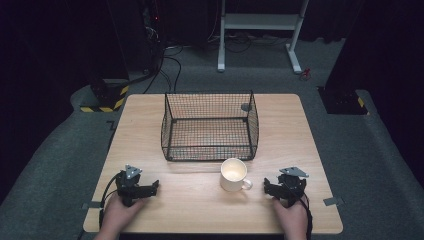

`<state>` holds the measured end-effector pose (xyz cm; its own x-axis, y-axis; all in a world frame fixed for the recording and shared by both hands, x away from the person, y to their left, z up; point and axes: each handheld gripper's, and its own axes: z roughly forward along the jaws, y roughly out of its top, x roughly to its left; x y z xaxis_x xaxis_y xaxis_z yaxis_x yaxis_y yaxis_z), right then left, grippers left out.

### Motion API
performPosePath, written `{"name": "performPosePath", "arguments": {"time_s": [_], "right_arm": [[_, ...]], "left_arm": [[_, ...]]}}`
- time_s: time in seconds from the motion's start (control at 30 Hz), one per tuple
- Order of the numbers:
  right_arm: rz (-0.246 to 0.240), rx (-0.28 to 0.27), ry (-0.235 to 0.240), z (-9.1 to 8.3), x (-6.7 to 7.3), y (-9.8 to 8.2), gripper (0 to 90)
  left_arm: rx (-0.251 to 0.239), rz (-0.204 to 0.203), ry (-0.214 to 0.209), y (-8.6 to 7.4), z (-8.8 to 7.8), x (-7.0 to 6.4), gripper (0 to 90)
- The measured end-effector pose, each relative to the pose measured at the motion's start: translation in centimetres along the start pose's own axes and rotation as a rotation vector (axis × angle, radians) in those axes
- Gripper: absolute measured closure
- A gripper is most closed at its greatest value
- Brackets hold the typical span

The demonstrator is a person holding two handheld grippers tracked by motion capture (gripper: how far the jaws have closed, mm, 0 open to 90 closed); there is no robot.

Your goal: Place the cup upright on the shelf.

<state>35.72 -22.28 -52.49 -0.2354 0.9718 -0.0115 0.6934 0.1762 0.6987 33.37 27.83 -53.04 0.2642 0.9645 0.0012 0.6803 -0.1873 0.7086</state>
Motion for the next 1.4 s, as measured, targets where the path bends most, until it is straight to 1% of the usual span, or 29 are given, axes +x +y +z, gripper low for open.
{"name": "performPosePath", "arguments": {"time_s": [0.77, 0.87, 0.9, 1.03, 1.07, 1.2, 1.4], "right_arm": [[-0.01, -0.002, 0.004, -0.05, -0.04, -0.04, 8.3], [-0.007, -0.004, 0.004, -0.05, -0.04, -0.05, 8.9], [0.001, -0.004, 0.003, -0.09, -0.01, -0.06, 9.2], [-0.019, -0.012, 0.009, -0.24, -0.04, -0.03, 9.4], [-0.015, -0.013, 0.011, -0.33, 0.0, -0.02, 9.4], [-0.029, -0.025, 0.023, -0.5, -0.18, -0.01, 9.7], [-0.029, -0.032, 0.038, -0.86, -0.34, -0.04, 9.9]], "left_arm": [[-0.002, 0.001, -0.003, 0.0, 0.01, 0.0, 1.6], [-0.002, 0.001, -0.003, 0.0, 0.0, 0.0, 1.6], [-0.002, 0.001, -0.003, 0.0, 0.01, 0.0, 1.6], [-0.002, 0.001, -0.003, 0.0, 0.0, 0.0, 1.6], [-0.002, 0.001, -0.003, 0.0, 0.01, -0.01, 1.6], [-0.002, 0.001, -0.003, 0.0, 0.01, 0.0, 1.6], [-0.002, 0.003, -0.002, 0.01, 0.0, 0.01, 1.6]]}}
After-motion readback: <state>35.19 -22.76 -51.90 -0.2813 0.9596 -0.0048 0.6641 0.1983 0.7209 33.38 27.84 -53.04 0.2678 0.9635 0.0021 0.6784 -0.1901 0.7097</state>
